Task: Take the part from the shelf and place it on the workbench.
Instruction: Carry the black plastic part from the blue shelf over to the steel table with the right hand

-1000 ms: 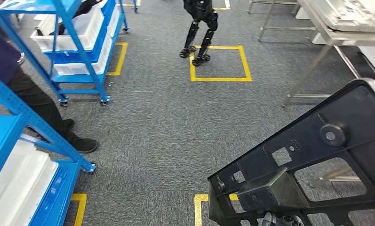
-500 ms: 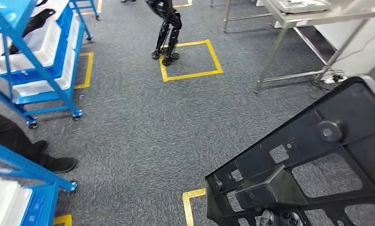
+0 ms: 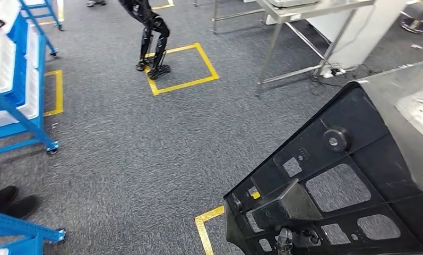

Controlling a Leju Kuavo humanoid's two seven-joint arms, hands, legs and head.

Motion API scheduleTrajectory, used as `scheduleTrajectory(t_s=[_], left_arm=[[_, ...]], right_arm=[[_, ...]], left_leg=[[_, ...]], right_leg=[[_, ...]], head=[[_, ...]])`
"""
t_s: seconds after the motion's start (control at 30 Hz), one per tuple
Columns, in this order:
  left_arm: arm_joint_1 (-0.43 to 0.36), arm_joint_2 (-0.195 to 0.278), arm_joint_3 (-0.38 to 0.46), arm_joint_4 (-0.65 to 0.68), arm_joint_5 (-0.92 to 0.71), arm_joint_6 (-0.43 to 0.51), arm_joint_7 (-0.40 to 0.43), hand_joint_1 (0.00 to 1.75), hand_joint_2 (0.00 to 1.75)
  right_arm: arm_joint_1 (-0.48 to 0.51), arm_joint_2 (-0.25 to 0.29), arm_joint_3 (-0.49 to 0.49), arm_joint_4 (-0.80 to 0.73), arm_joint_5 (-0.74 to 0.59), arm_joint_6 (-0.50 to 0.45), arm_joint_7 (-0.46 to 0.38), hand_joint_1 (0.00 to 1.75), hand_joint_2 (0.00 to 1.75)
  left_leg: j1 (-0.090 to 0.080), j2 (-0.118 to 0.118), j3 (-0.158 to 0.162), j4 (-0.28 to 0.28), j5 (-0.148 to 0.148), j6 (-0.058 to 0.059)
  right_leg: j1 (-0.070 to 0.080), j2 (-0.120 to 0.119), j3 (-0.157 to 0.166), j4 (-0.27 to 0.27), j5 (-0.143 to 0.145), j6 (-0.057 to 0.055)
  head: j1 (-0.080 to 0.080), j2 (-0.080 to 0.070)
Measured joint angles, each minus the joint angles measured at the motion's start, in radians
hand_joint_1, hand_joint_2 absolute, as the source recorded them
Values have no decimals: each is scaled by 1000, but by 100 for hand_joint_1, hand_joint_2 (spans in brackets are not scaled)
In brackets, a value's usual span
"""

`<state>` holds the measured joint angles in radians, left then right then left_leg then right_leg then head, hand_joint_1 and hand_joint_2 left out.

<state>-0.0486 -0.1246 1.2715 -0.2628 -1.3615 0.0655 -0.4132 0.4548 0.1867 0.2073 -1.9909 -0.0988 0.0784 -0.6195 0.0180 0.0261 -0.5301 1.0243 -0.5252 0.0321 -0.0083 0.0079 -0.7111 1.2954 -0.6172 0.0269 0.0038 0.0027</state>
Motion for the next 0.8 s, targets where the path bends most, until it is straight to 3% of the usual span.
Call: scheduleTrajectory(t_s=[0.03,0.07,0.1,0.17,0.23,0.3,0.33,0.4,0.47,0.53,0.57,0.63,0.7,0.77,0.8], left_arm=[[1,1,1,0,0,0,0,0,0],[1,1,1,0,0,0,0,0,0],[0,1,2,0,0,0,0,0,0],[-2,1,3,0,0,0,0,0,0],[-2,0,4,0,0,-1,-1,0,0],[-4,1,6,0,2,-2,-1,0,0],[-6,1,6,0,2,-2,0,0,0],[-8,3,7,0,4,-3,0,0,0],[-5,5,8,0,6,-5,0,0,0],[1,6,9,0,8,-6,2,0,0],[3,7,10,0,9,-6,2,0,0],[3,9,11,0,8,-5,3,0,0],[-1,9,13,0,3,-1,3,0,0],[-2,6,13,0,-8,5,3,0,0],[-2,3,13,0,-15,9,3,0,0]], right_arm=[[-1,-1,0,4,0,-1,0,175,175],[-1,-3,0,7,0,-1,0,175,175],[-1,-4,0,9,0,-2,0,175,175],[-4,-5,2,10,0,-3,0,175,175],[-7,-7,6,11,-1,-5,-1,175,175],[-8,-9,10,13,-2,-9,-2,175,175],[-7,-10,12,14,-2,-11,-3,175,175],[-10,-13,19,16,-2,-14,-5,175,175],[-15,-15,26,22,-3,-19,-8,175,175],[-18,-18,31,29,-3,-26,-9,175,175],[-18,-20,32,33,-3,-29,-9,175,175],[-19,-24,37,38,-6,-39,-10,175,175],[-18,-28,42,39,-11,-50,-9,175,175],[-8,-33,43,29,-18,-62,-8,175,175],[2,-36,42,19,-21,-68,-7,175,175]], left_leg=[[-1,14,0,0,-1,1],[-2,28,1,0,-3,1],[-3,39,4,0,-4,0],[-6,59,10,0,-9,-4],[-9,79,13,-1,-13,-10],[-11,101,20,-6,-15,-19],[-10,98,25,-6,-20,-23],[-8,49,12,42,-56,-31],[-6,-8,-45,163,-117,-34],[-5,-20,-100,265,-145,-37],[-5,-20,-108,269,-130,-38],[-4,-29,-77,176,-55,-38],[-1,-78,-29,59,-4,-33],[-1,-119,-11,18,-2,-25],[-3,-119,-11,15,0,-20]], right_leg=[[0,-2,-7,17,2,-1],[1,-6,6,-4,22,-4],[3,-15,38,-62,56,-9],[16,-63,111,-197,105,-24],[29,-91,137,-255,115,-35],[30,-67,137,-264,119,-43],[26,-55,141,-272,124,-47],[17,-32,152,-290,134,-56],[14,-7,152,-294,138,-60],[14,21,152,-291,138,-61],[14,36,152,-288,137,-61],[12,65,151,-278,133,-56],[10,88,146,-263,125,-45],[7,108,135,-254,124,-31],[6,120,129,-253,125,-24]], head=[[0,0],[0,0],[0,0],[0,0],[0,0],[-1,0],[-1,0],[-1,0],[-2,0],[-2,0],[-2,0],[-2,0],[-2,0],[-1,0],[-1,0]])
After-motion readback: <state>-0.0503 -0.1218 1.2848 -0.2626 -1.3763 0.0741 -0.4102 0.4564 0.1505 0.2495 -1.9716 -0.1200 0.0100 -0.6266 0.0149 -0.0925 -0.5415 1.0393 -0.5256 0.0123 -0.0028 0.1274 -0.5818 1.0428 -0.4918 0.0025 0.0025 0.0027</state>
